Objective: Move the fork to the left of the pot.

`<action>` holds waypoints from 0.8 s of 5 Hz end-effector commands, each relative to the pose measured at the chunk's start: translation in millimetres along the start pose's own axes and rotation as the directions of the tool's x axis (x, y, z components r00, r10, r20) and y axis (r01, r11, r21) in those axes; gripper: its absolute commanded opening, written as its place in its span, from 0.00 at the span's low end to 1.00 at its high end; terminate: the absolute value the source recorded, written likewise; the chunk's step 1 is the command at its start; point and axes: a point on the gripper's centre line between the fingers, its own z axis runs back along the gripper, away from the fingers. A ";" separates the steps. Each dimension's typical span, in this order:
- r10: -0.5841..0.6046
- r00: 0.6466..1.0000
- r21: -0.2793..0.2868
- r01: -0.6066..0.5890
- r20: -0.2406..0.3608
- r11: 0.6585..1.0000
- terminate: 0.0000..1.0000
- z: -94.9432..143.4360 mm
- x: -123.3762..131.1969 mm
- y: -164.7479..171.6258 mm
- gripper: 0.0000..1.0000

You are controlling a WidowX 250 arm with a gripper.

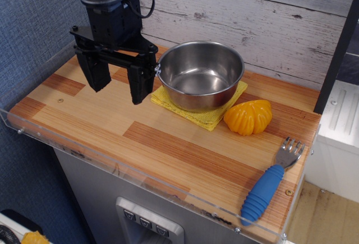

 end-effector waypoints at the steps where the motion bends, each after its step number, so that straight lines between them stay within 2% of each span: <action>1: 0.000 1.000 0.000 0.000 0.000 1.000 0.00 0.0 0.0 0.0 1.00; 2: -0.052 0.999 -0.049 0.052 0.007 0.997 0.00 -5.4 10.1 -25.7 1.00; 4: -0.098 0.994 -0.006 0.098 0.042 0.995 0.00 -1.5 7.7 -101.6 1.00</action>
